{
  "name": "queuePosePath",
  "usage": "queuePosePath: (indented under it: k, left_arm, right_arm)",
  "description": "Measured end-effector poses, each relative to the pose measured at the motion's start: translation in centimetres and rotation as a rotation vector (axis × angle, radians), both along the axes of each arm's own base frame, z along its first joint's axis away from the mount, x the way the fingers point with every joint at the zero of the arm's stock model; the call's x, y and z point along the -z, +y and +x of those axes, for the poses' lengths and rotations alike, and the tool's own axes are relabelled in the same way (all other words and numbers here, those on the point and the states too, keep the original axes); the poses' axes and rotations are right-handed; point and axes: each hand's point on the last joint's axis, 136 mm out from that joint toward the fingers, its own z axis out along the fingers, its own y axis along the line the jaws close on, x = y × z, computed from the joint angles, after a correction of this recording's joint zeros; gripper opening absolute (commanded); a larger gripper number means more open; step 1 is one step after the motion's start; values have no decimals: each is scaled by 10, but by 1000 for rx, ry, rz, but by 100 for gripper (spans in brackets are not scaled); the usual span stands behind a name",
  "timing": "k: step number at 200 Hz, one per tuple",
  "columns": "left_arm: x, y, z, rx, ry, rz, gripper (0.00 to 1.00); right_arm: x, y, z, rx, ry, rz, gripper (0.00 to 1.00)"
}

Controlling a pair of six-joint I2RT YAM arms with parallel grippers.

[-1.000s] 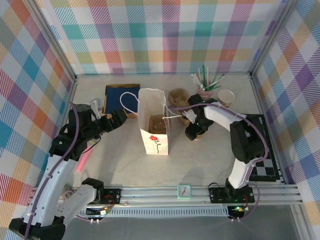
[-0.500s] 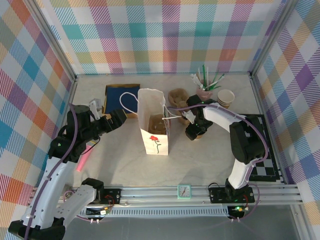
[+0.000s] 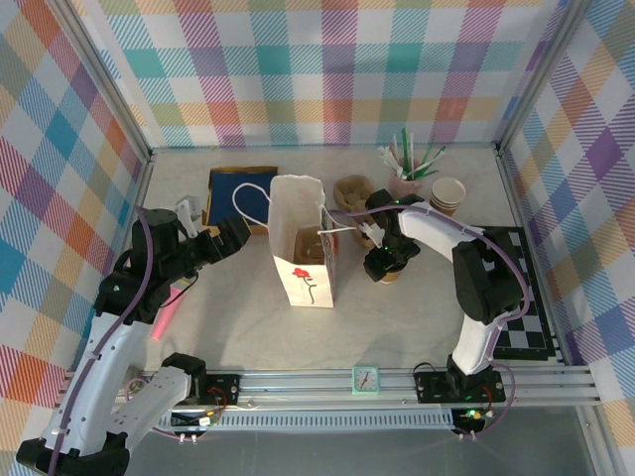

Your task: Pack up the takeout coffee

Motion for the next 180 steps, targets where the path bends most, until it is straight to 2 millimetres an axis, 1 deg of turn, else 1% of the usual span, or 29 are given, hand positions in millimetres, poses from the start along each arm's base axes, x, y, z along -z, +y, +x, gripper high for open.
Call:
queuePosePath:
  k: [41, 65, 85, 105, 133, 143, 154, 163, 180]
  left_arm:
    - [-3, -1, -2, 5, -10, -5, 100]
    - [-7, -2, -6, 15, -23, -10, 100]
    - [-14, -4, -7, 23, -39, -19, 100]
    - [-21, -5, -8, 25, -54, -23, 100]
    - [-20, -2, -7, 10, -56, -20, 99]
    - [-15, -1, -7, 1, -49, -21, 99]
    - [-2, 1, -9, -12, -34, -26, 98]
    - [12, 2, -12, -22, -13, -28, 98]
    - [38, 7, -19, -53, 32, -36, 93]
  right_arm:
    - [-16, -3, -3, 73, 4, -10, 46]
    - [-32, -8, -7, 97, -20, -13, 46]
    - [-45, -12, -9, 111, -46, -16, 46]
    - [-57, -15, -6, 119, -72, -25, 46]
    - [-69, -21, 1, 143, -115, -41, 46]
    - [-76, -22, 4, 153, -131, -41, 46]
    - [-85, -22, 8, 162, -151, -31, 47]
    - [-95, -21, 11, 167, -174, -17, 47]
    - [-118, -19, 18, 185, -221, 16, 47]
